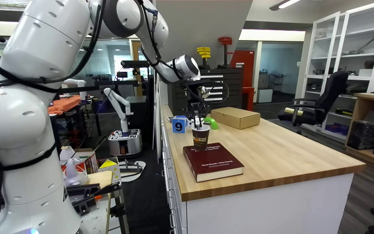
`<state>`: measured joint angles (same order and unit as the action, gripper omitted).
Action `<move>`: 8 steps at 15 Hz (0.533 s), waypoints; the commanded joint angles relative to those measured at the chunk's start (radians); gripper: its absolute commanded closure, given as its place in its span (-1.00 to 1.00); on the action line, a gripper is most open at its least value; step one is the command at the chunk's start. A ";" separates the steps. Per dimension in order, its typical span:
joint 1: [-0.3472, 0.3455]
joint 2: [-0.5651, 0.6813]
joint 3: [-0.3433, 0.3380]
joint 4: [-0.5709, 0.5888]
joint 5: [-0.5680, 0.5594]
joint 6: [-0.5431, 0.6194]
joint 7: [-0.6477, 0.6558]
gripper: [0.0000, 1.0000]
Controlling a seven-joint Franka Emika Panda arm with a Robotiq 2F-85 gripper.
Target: Put the marker in the cup
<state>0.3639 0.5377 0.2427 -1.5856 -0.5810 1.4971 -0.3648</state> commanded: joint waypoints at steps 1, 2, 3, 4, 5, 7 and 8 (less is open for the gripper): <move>0.030 0.078 -0.006 0.106 -0.033 -0.089 -0.052 0.57; 0.034 0.089 -0.005 0.118 -0.040 -0.092 -0.059 0.08; 0.036 0.095 -0.004 0.129 -0.042 -0.094 -0.062 0.07; 0.038 0.100 -0.003 0.139 -0.042 -0.092 -0.065 0.00; 0.038 0.100 -0.003 0.144 -0.041 -0.090 -0.064 -0.11; 0.036 0.089 -0.001 0.145 -0.035 -0.078 -0.067 -0.36; 0.034 0.081 -0.001 0.143 -0.031 -0.072 -0.064 -0.50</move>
<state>0.3925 0.6246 0.2428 -1.4719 -0.6066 1.4499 -0.4130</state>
